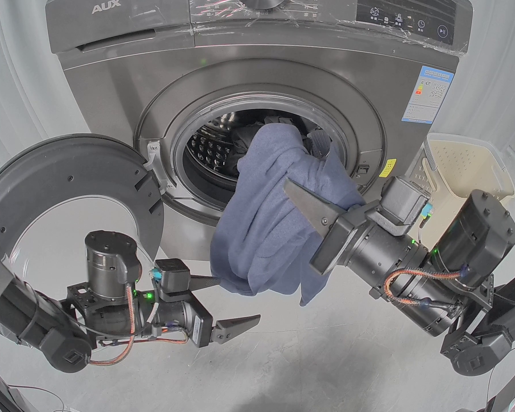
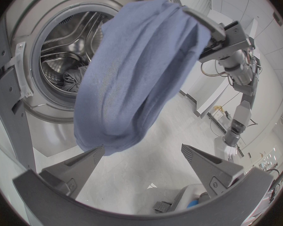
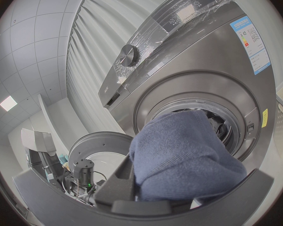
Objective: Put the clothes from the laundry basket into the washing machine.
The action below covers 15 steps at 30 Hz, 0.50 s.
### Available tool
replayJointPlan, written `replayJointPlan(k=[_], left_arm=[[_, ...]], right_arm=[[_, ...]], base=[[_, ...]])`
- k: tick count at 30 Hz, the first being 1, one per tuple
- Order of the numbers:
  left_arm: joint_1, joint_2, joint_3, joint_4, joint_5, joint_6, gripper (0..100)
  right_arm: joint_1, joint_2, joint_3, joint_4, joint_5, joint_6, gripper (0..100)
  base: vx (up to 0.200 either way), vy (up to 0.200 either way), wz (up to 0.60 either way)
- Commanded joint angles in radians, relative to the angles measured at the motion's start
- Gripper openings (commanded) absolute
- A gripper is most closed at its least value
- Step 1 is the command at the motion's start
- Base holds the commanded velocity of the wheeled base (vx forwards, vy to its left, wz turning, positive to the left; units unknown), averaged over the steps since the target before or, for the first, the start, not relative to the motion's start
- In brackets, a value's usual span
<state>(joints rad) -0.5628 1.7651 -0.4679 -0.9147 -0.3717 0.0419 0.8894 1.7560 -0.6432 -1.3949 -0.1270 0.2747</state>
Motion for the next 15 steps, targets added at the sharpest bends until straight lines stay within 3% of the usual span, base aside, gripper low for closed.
replayJointPlan(k=[1,6,12,15], left_arm=[[-0.011,0.094,-0.064,-0.016,0.025,-0.016,100],[-0.016,0.155,-0.106,-0.038,0.07,-0.017,100],[-0.009,0.191,-0.144,-0.041,0.083,-0.019,100],[0.0,0.212,-0.169,-0.062,0.135,-0.019,100]], right_arm=[[0.003,-0.006,0.0,-0.001,0.0,0.0,0],[0.006,-0.006,0.0,-0.001,0.0,0.0,0],[0.01,-0.007,0.0,-0.001,0.0,0.0,0],[0.014,-0.007,0.0,-0.001,0.0,-0.003,0]], base=[[0.0,0.0,0.0],[0.0,0.0,0.0],[0.0,0.0,0.0],[0.0,0.0,0.0]])
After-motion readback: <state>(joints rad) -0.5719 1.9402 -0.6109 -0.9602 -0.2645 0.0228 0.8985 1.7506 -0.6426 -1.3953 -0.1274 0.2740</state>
